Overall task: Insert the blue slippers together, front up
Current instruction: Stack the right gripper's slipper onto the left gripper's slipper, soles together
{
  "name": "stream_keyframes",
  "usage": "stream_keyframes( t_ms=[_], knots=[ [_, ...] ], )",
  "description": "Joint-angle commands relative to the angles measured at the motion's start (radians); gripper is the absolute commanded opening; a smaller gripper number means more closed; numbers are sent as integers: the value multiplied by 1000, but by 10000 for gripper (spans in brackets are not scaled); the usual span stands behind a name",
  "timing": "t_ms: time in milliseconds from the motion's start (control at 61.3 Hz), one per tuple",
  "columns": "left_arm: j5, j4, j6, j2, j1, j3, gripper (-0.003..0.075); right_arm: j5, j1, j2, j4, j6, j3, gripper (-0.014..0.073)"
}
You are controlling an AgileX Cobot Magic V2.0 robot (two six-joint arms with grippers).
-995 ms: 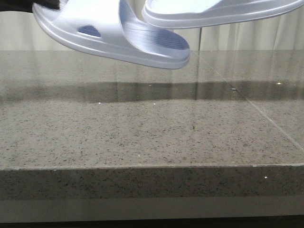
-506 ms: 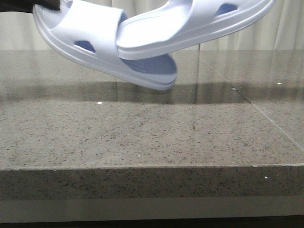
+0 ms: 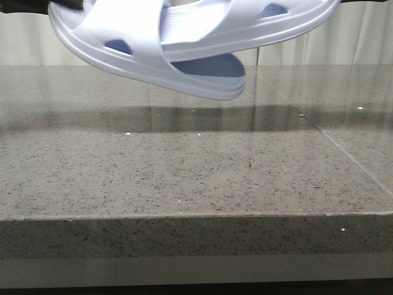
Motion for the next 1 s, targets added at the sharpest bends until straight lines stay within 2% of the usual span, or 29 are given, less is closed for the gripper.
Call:
stream_keyframes(
  t_ms=[0,147,310,424,816,914,979],
  knots=[
    [1,-101,-5,-30,-10,-24,-20,-3,43,-9,82,14,-20,-67],
    [-7,-108,-5,8,-14,-24,-20,-33,112,44,105,17,-19,-67],
    [-5,-95,-5,48,-14,-24,-20,-56,165,91,51,16,-19,-67],
    [1,-64,-5,56,-14,-24,-20,-55,172,109,17,16,-19,-67],
    [-2,-57,-5,56,-14,-24,-20,-123,214,111,18,16,-19,-67],
    [4,-57,-5,56,-14,-24,-20,-131,214,111,17,16,-19,-20],
    [10,-57,-5,56,-14,-24,-20,-129,214,111,16,16,-19,76]
  ],
)
